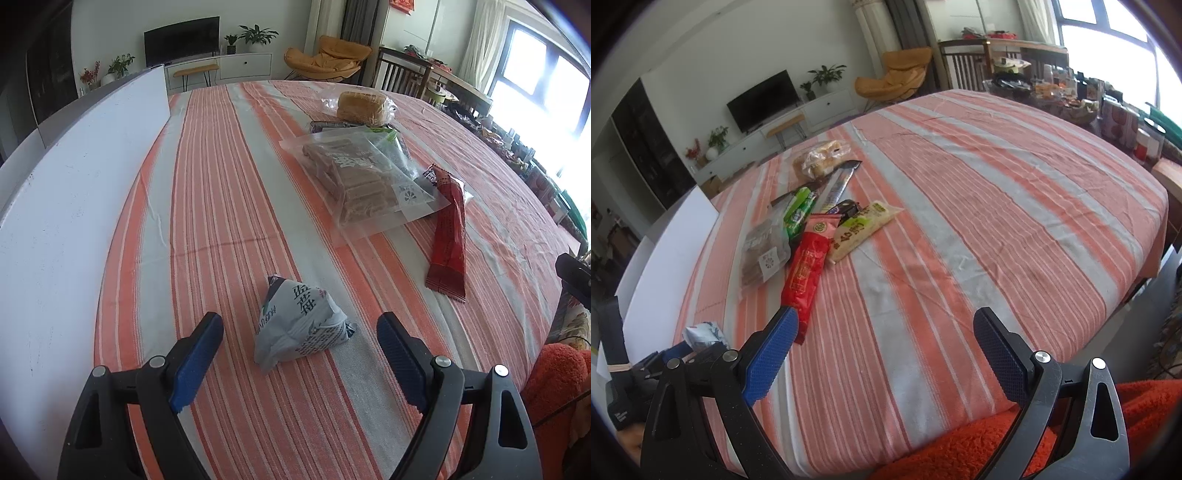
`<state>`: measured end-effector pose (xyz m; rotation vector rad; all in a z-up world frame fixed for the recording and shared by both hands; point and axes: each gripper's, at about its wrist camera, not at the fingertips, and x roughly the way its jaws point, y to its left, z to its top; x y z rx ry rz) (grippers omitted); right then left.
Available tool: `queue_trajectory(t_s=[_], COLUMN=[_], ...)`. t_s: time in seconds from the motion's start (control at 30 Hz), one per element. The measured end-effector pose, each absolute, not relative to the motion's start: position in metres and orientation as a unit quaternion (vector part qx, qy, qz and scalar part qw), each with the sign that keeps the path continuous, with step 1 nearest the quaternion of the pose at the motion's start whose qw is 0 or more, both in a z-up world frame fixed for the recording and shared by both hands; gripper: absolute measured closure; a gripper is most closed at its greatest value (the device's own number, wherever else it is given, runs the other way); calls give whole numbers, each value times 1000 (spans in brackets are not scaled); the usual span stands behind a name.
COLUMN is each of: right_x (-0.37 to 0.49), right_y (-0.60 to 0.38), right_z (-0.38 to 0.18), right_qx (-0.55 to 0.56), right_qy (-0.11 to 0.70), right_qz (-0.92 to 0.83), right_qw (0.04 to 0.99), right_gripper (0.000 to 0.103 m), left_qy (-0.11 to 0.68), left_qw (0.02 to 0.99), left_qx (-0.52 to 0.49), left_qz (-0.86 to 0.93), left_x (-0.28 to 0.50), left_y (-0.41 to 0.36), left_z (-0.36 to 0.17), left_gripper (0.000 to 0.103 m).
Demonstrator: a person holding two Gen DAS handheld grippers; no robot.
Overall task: Organize snacks
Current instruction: 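Grasp the rice-ball pack with left gripper while right gripper grasps red tube snack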
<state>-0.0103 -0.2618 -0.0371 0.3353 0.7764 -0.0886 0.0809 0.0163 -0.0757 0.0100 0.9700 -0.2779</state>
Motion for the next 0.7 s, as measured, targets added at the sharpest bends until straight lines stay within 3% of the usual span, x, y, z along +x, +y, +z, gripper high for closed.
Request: queue_trajectory(t_s=[0.2,0.27,0.3,0.37,0.57,0.7], right_x=[-13,-12,-11,-5,56,93], right_y=[-262,-265,-267,-271,-238,-207], right_z=[-37,-38,-40,-46,-67,-76], right_qx=[163,172,180,200,226,184], right_qy=[375,376,380,395,494,499], right_qz=[-46,-42,-37,-20,103,74], right_qw=[912,909,907,897,834,844], right_gripper=[6,6,6,6,7,11], left_qy=[467,449,448,443,437,440], left_qw=[873,880,881,885,887,885], left_qx=[65,60,56,35,1,-13], left_qz=[-127,-141,-140,-137,-150,-150], left_x=[79,72,72,72,74,72], left_y=[-2,-1,1,7,16,24], left_z=[-83,-79,-78,-74,-68,-68], left_gripper=[22,51,51,72,75,75])
